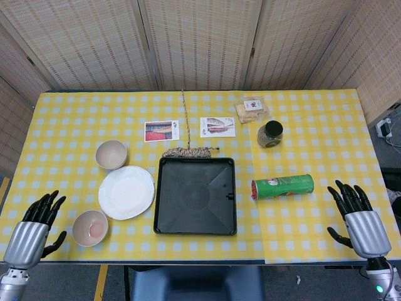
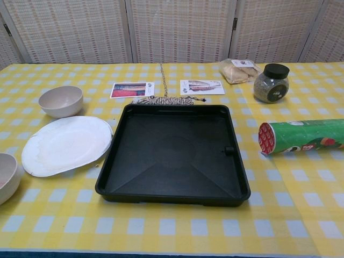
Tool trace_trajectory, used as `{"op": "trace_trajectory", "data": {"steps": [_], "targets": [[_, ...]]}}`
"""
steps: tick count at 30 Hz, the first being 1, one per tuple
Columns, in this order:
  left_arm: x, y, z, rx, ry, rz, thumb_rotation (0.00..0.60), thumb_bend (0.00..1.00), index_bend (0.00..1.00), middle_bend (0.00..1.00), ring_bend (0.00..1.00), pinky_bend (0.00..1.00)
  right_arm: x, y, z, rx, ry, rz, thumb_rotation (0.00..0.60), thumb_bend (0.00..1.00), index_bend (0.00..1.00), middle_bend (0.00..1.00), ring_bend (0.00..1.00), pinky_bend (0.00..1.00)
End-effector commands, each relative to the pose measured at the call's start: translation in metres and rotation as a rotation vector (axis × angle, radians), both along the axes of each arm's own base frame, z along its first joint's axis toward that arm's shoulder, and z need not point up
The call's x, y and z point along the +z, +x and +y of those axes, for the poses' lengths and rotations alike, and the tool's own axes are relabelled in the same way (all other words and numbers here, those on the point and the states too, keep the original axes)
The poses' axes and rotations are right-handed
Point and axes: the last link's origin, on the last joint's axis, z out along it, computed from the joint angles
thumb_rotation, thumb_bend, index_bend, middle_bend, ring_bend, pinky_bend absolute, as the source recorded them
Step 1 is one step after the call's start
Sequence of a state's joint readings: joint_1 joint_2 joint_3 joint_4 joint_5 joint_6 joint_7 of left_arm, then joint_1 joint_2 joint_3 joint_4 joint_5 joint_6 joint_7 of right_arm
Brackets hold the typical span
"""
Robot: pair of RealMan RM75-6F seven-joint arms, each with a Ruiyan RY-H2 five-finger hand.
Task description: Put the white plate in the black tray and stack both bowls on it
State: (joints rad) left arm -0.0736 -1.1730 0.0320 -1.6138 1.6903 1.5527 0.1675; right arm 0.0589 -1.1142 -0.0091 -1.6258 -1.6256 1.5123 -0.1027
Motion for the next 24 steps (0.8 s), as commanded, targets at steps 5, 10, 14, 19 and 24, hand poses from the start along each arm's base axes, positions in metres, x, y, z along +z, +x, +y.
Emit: {"op": "trace_trajectory", "data": {"steps": [5,10,14,19,24], "targets": [[-0.037,0.02,-0.022,-0.167,-0.049,0.006,0.6,0.28,0.15,0.88,0.76,0.84,-0.003,0.006,0.009,0.043,0.017,-0.011,0.6,0.24,0.0,0.0,0.0,0.0],[-0.069,0.025,-0.032,-0.212,-0.099,0.006,0.6,0.27,0.35,1.0,0.97,1.0,-0.003,0.008,0.014,0.068,0.024,-0.011,0.6,0.24,0.0,0.0,0.0,0.0],[-0.089,0.028,-0.034,-0.201,-0.142,-0.016,0.6,0.28,0.41,1.0,1.0,1.0,-0.004,0.007,0.013,0.067,0.026,-0.008,0.6,0.24,0.0,0.0,0.0,0.0],[-0.101,0.039,-0.022,-0.193,-0.115,0.0,0.6,0.28,0.46,1.0,1.0,1.0,-0.007,0.005,0.009,0.052,0.034,0.004,0.6,0.24,0.0,0.0,0.0,0.0],[-0.113,0.05,-0.005,-0.153,-0.112,-0.075,0.6,0.28,0.51,1.0,1.0,1.0,-0.008,0.005,0.006,0.041,0.028,0.002,0.6,0.24,0.0,0.0,0.0,0.0]]}}
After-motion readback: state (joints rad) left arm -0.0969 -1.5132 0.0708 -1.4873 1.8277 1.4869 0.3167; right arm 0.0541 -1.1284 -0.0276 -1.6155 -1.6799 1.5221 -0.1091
